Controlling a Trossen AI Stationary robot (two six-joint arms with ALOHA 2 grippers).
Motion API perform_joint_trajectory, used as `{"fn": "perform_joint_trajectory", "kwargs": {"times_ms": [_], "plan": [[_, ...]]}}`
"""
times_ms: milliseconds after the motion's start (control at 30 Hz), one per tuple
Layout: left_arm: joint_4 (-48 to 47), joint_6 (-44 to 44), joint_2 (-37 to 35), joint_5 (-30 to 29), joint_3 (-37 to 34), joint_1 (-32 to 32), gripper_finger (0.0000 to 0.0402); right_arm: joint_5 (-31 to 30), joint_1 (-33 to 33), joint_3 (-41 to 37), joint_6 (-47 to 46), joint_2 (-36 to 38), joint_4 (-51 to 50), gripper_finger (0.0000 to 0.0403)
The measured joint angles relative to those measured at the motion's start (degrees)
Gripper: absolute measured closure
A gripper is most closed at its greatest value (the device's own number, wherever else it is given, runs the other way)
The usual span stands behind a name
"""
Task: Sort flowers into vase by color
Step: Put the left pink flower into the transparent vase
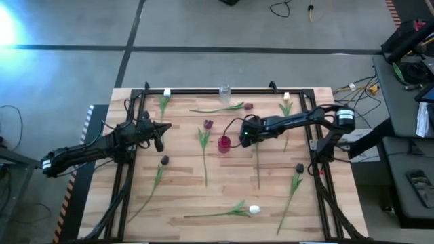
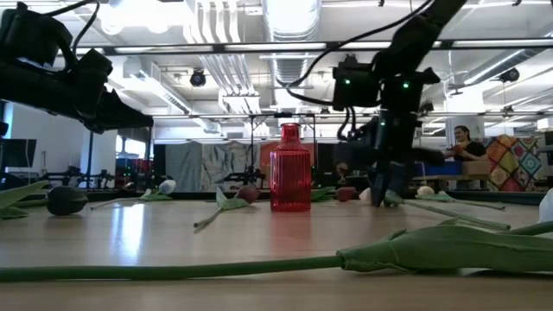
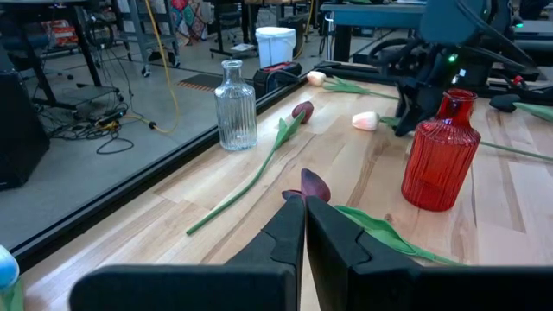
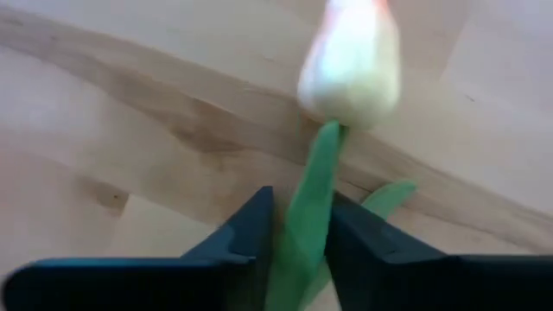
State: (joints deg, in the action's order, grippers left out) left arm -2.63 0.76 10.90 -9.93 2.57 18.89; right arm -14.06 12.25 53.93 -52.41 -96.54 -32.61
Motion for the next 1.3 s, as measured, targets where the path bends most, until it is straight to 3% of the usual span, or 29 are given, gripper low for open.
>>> {"fn": "perform_joint_trajectory", "kwargs": {"times_ms": [133,267,433,667,833,1067,1233,1300], "plan": [[0.00,0.00,0.00,0.00,0.00,0.00,0.0402,-0.57,-0.28,3.56,4.50,0.57,-3.02,0.0385],[0.00,0.00,0.00,-0.01,-0.02,-0.01,0.0402,-1.24,-1.30,6.06,8.60,3.86,-3.45,0.0388],[0.00,0.01,0.00,-0.01,-0.01,0.00,0.0402,-9.95,-6.12,7.02,12.83,10.32,0.15,0.0390],[0.00,0.02,0.00,0.00,0.00,0.00,0.0402,-25.26,-16.21,3.18,25.29,17.80,19.11,0.0390],[0.00,0.00,0.00,0.00,0.00,-0.01,0.0402,-30.00,-19.45,2.25,36.44,19.30,31.69,0.0390],[0.00,0.00,0.00,-0.02,0.00,0.00,0.0402,-28.00,-16.33,2.27,56.54,19.68,53.69,0.0390],[0.00,0.00,0.00,-0.01,0.00,-0.01,0.0402,-10.65,-7.56,2.27,59.88,19.59,61.77,0.0390],[0.00,0.00,0.00,-0.01,0.00,-0.02,0.0402,-6.34,-3.47,2.27,60.60,19.50,64.12,0.0390]]}}
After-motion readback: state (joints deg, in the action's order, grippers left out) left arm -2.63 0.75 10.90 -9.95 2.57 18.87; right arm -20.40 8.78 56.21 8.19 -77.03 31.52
